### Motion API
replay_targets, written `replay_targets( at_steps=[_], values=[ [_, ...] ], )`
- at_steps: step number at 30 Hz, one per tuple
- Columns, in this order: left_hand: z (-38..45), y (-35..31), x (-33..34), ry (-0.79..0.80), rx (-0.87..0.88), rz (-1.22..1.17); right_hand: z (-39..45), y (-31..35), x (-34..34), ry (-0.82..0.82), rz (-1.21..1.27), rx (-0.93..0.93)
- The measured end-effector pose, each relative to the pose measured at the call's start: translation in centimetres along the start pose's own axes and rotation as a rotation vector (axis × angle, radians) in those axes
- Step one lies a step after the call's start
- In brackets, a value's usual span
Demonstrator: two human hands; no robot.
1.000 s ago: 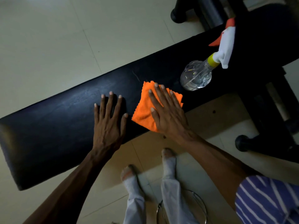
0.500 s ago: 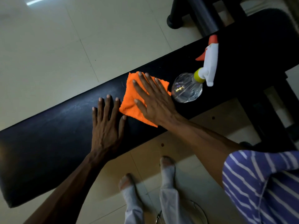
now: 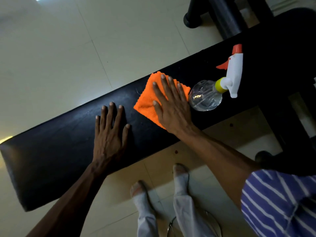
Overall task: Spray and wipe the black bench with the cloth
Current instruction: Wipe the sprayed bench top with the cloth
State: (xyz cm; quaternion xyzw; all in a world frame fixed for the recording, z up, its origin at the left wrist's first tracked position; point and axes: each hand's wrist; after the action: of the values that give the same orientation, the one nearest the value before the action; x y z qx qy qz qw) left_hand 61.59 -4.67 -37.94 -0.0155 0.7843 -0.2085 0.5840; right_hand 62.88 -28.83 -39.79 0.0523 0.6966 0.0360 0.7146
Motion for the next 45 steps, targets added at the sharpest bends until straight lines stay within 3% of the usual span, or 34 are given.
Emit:
replay_targets(
  at_steps=[1,5,7,12,17,20,28,35,38,45],
  values=[
    [-0.1,0.2,0.1,-0.001,0.003,0.005,-0.9,1.1,0.2,-0.005,0.016,0.024],
    [-0.3,0.3,0.5,-0.019,0.012,0.012,-6.9,3.0,1.3,0.022,0.039,-0.256],
    [-0.4,0.2,0.5,-0.025,-0.001,-0.006,-7.5,1.6,1.2,0.024,0.012,-0.302],
    [-1.5,0.6,0.4,-0.01,0.013,-0.021,-8.5,4.1,1.3,-0.036,0.065,0.006],
    [-3.3,0.9,-0.3,0.021,0.04,-0.053,-10.2,3.8,1.3,0.003,0.048,-0.163],
    [-4.3,0.6,-0.8,0.038,0.03,-0.098,-9.5,2.9,0.0,0.08,0.083,-0.147],
    [-4.1,-4.6,-2.3,0.082,0.182,-0.216,-11.0,2.2,-6.2,0.107,0.441,0.171],
    [-1.1,-11.1,-1.9,0.086,0.274,-0.222,-11.7,-3.4,-10.5,-0.092,0.699,0.556],
    [0.4,-13.3,-1.1,0.12,0.276,-0.183,-10.7,-6.1,-11.1,-0.094,0.766,0.659],
    [2.5,-16.5,0.2,0.195,0.176,-0.089,-5.7,-9.7,-11.6,-0.073,0.844,0.469]
  ],
)
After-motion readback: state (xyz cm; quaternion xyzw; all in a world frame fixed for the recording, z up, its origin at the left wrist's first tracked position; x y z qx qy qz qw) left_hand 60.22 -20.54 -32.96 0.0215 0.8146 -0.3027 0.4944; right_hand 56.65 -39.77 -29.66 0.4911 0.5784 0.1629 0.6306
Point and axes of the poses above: each hand's wrist, its own z-axis towards the middle knuckle, its own x-axis out of the palm, y = z × x, and after that the axes turned 5 degrees about -z, right-handed
